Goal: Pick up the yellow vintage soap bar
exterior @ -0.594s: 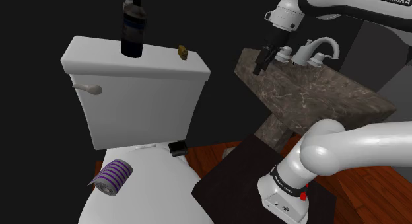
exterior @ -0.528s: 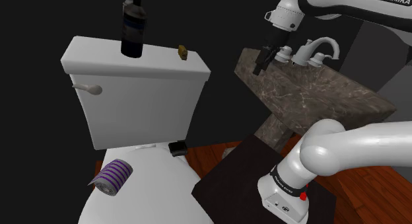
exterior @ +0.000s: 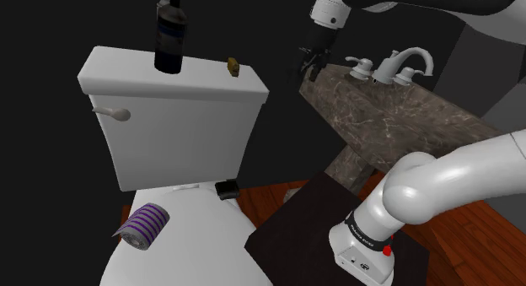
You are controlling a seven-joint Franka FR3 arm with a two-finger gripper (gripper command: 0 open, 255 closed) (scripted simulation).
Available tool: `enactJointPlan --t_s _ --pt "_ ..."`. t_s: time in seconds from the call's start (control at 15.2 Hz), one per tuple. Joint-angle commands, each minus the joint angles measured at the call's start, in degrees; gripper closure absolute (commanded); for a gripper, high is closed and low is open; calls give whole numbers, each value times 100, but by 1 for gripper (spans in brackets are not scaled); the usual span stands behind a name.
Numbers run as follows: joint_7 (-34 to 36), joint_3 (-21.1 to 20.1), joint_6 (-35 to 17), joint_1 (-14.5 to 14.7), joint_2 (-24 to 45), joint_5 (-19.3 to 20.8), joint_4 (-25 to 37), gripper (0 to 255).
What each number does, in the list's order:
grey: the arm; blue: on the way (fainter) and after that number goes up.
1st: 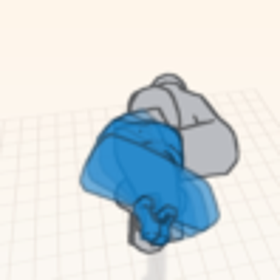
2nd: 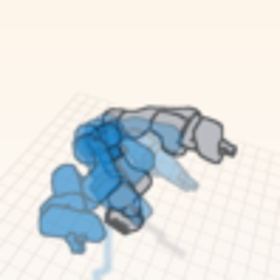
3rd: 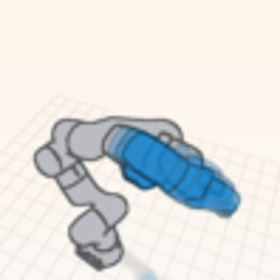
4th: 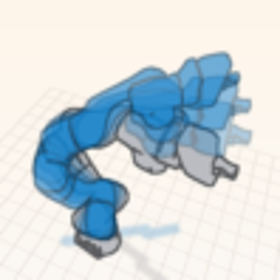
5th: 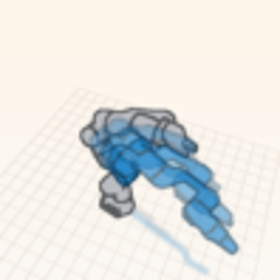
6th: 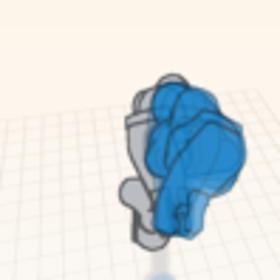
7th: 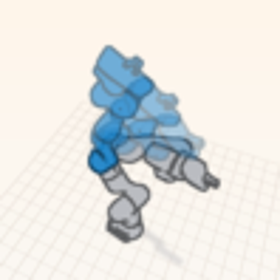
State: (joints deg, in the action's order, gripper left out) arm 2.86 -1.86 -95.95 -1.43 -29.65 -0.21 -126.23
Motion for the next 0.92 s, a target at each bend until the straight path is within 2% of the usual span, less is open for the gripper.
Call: enactJointPlan --t_s 0.0,0.46,0.86 --pt "366 -140 -105 -27 510 -29 371 0" --pt "1585 -498 -109 -69 2165 63 1912 0" --pt "2536 -610 227 1 3711 287 3677 0"
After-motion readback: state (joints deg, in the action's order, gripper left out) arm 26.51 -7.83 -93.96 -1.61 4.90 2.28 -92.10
